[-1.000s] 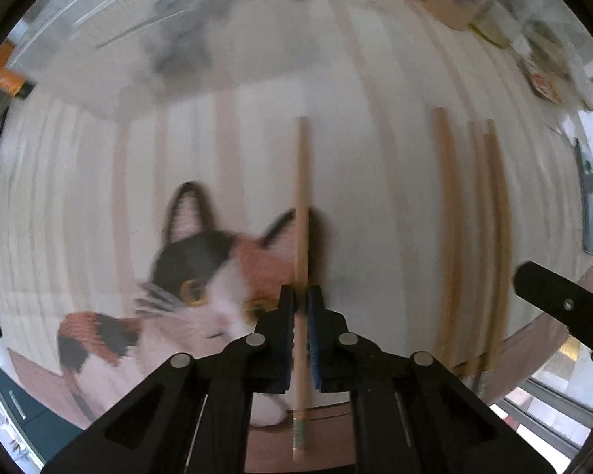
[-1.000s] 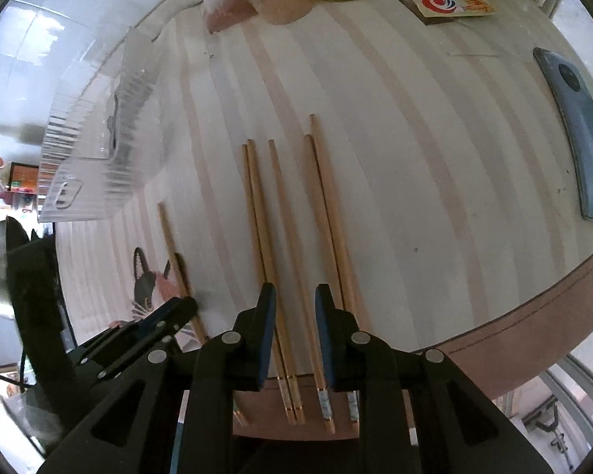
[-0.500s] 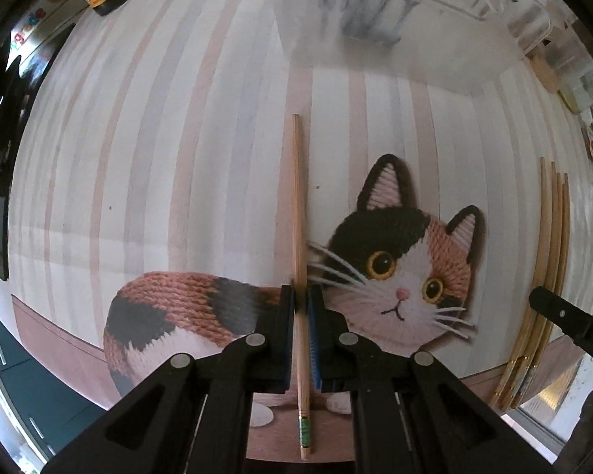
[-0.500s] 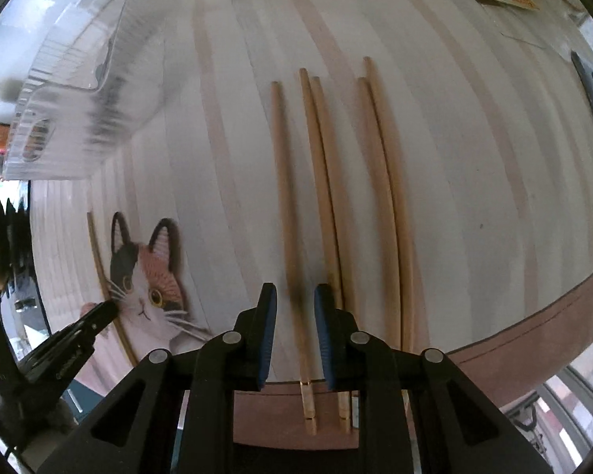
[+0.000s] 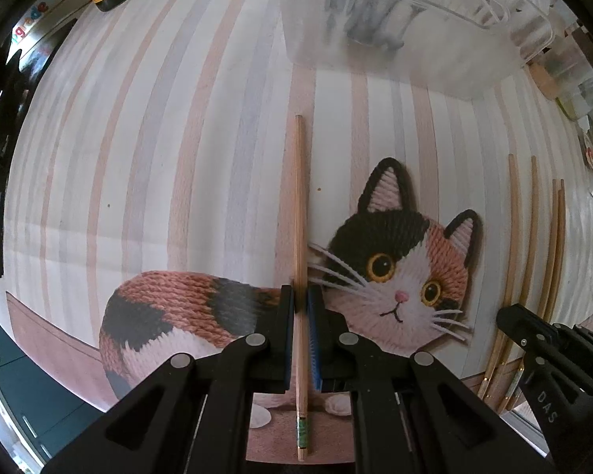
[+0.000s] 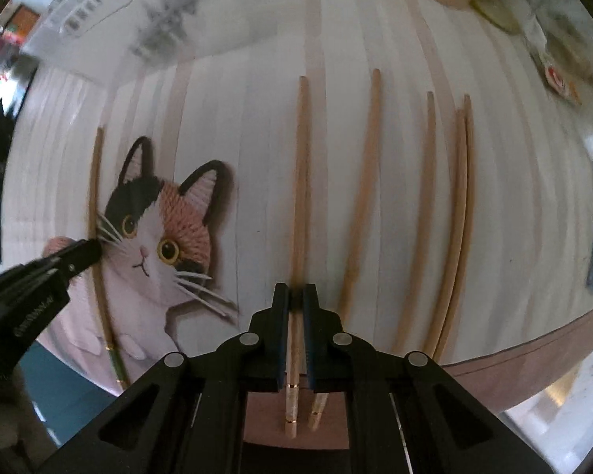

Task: Organize utensils
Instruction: 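Grasp a chopstick with the left tool while the right tool grasps chopsticks, then carry the chopsticks to the clear rack and open both tools inside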

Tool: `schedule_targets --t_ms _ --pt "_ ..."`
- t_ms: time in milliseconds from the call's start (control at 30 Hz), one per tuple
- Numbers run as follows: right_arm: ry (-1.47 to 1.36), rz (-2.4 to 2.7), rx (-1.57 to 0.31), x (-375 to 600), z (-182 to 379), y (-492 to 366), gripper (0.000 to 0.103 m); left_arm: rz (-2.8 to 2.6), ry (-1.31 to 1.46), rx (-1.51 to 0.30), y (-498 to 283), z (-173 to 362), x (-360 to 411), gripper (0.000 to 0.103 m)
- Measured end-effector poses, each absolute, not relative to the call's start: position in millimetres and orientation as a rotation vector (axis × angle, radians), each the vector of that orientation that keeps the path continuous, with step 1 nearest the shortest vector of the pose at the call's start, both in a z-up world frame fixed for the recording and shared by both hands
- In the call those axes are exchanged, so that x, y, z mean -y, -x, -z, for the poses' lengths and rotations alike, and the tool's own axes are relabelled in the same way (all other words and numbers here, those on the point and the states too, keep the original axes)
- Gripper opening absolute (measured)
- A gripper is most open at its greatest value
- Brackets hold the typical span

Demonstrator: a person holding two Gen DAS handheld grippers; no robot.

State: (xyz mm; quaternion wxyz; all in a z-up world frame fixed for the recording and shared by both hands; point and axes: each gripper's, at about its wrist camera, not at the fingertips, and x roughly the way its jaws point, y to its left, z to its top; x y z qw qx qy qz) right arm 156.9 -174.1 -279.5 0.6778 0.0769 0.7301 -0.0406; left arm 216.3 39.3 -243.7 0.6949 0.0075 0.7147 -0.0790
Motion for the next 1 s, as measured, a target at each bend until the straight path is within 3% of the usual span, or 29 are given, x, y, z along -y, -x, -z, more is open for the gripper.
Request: schedule_targets --t_ms 1000 --pt "-0.068 0.074 -1.643 141 281 -165 0.007 0.153 -0.070 -1.559 -210 246 -32 0.004"
